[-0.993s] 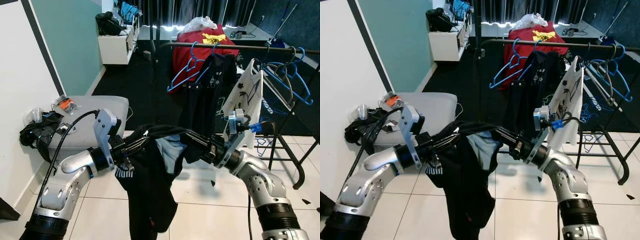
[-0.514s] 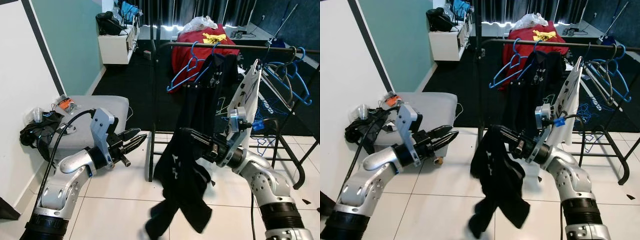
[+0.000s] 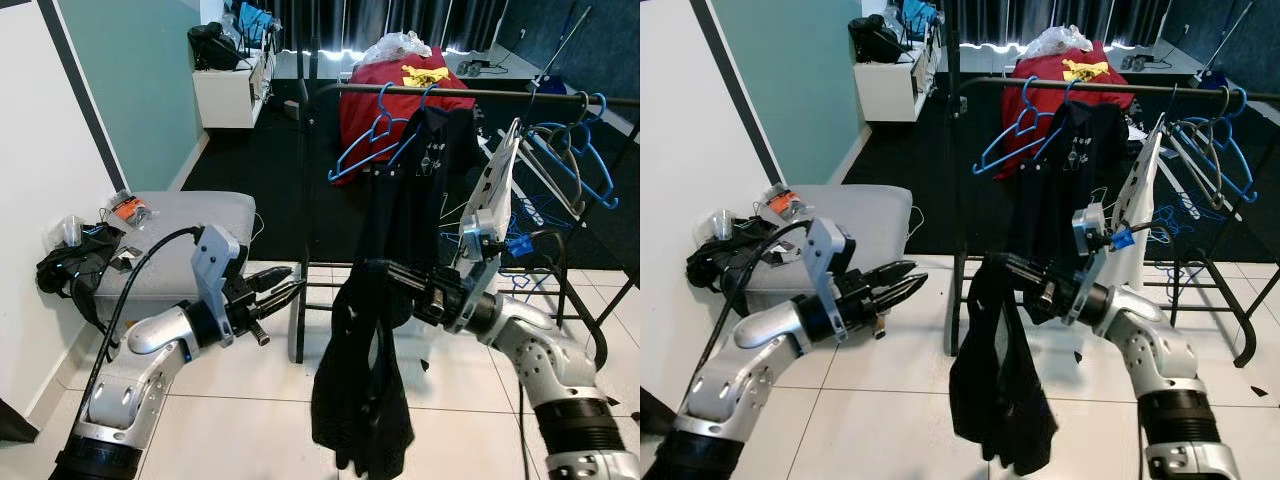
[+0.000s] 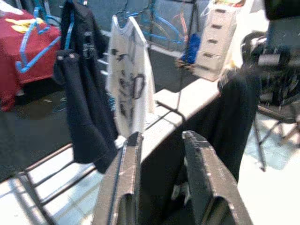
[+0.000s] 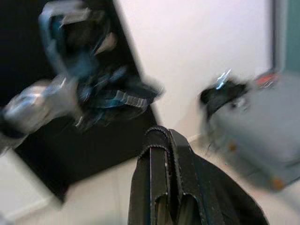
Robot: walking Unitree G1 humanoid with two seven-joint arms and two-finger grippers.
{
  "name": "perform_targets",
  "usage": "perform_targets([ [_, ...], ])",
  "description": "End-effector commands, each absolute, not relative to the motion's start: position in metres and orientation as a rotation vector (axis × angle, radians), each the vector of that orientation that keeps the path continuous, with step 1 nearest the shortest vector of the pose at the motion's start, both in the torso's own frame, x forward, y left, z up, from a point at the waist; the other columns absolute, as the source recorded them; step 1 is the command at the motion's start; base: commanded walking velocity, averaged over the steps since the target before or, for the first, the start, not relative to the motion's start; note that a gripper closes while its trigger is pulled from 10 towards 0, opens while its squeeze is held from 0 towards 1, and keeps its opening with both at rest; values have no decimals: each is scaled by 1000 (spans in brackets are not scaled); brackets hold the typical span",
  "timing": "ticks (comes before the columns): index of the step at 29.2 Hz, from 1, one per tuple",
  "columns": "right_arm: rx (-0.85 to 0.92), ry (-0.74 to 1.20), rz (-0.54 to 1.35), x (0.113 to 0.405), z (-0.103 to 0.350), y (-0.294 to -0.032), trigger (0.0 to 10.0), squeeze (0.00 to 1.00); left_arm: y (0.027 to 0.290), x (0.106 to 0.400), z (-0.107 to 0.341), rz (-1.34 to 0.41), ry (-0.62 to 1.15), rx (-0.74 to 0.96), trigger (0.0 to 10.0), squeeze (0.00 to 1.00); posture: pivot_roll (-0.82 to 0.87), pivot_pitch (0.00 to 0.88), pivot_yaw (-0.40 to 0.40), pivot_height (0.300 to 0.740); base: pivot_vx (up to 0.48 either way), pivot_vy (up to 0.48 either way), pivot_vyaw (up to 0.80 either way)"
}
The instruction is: Hang hanger
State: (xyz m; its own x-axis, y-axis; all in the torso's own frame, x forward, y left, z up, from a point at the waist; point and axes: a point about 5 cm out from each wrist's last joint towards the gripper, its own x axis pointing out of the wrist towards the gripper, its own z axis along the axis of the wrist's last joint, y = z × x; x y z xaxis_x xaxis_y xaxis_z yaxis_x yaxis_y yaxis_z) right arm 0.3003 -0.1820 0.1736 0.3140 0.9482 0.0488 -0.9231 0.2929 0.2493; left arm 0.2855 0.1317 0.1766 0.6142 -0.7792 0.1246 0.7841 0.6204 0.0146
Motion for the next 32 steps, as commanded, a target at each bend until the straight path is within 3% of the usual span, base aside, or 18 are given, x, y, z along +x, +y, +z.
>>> perform_targets([
  [1, 210, 102, 1296, 302, 182, -178, 0, 0, 132, 283, 181, -933, -127, -57, 10000, 1000, -8, 10, 4, 740, 0, 0, 0],
  [6, 181, 85, 1248, 309, 185, -179, 0, 0, 133, 281, 182, -939, -122, -51, 10000, 1000, -9, 10, 0, 740, 0, 0, 0],
  [10, 133, 85, 1079, 325, 185, -179, 0, 0, 133, 276, 181, -950, -91, -20, 10000, 1000, -5, 11, -12, 740, 0, 0, 0],
  [11, 170, 82, 1014, 331, 185, -173, 0, 0, 133, 270, 177, -980, -41, -3, 10000, 0, -2, 15, -15, 740, 0, 0, 0],
  [14, 269, 76, 941, 336, 187, -157, 0, 0, 135, 267, 161, -955, 74, 68, 10000, 0, -2, 17, -13, 740, 0, 0, 0],
  [16, 324, 80, 920, 338, 190, -141, 0, 0, 140, 276, 144, -828, 166, 131, 10000, 0, -2, 17, -12, 740, 0, 0, 0],
  [29, 375, 122, 789, 355, 197, -111, 0, 0, 125, 296, 113, -596, 292, 138, 10000, 0, -5, 28, -14, 740, 0, 0, 0],
  [30, 376, 124, 775, 357, 200, -109, 0, 0, 123, 300, 109, -540, 300, 125, 10000, 39, -12, 39, -15, 740, 0, 0, 0],
  [31, 377, 121, 756, 359, 203, -108, 0, 0, 119, 303, 106, -509, 303, 93, 10000, 176, -16, 43, -16, 740, 0, 0, 0],
  [32, 383, 116, 729, 361, 207, -109, 0, 0, 113, 304, 105, -487, 303, 37, 10000, 1000, -21, 53, -24, 740, 0, 0, 0],
])
